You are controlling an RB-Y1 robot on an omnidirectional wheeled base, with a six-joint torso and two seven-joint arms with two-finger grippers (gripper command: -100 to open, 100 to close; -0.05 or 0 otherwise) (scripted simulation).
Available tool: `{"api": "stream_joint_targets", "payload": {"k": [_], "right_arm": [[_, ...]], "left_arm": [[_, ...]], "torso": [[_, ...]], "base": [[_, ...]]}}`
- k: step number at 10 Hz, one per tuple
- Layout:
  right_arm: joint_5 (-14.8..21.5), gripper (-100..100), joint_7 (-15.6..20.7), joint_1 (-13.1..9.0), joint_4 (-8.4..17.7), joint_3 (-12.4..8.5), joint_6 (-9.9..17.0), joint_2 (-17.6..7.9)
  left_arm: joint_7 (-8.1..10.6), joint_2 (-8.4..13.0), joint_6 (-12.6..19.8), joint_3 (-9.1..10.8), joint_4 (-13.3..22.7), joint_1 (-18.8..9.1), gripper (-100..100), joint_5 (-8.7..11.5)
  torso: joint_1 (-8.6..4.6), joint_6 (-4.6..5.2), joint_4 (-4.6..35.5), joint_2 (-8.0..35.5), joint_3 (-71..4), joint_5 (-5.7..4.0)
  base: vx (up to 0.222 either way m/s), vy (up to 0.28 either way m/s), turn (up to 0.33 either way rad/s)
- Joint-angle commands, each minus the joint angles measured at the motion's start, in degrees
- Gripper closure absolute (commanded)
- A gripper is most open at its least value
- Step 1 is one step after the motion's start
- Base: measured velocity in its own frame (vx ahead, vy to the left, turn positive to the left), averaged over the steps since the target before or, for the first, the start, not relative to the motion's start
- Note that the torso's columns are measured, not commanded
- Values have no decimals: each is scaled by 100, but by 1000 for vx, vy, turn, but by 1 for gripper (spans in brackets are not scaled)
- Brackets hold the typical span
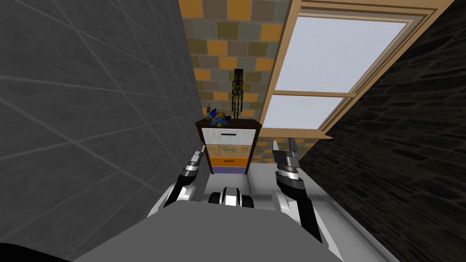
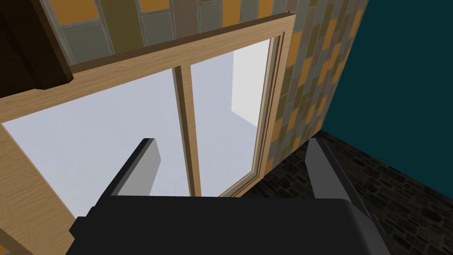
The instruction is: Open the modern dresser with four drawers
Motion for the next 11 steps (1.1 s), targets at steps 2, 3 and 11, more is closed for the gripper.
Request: {"api": "stream_joint_targets", "payload": {"k": [2, 3, 11], "right_arm": [[0, 0, 0, 0, 0, 0, 0, 0], [0, 0, 0, 0, 0, 0, 0, 0], [0, 0, 0, 0, 0, 0, 0, 0]], "left_arm": [[27, 100, -206, 59, 625, -156, -100, 18], [27, 100, -206, 59, 678, -156, -100, 18], [57, 136, -647, 147, 2153, -467, -100, 35]], "torso": [[0, 1, -1, -6, -3, 0], [-7, 0, -2, -7, -4, -1], [-1, 0, -1, -5, -3, 0]], "base": [[66, -27, -9], [49, -34, 2], [63, -27, -6]]}}
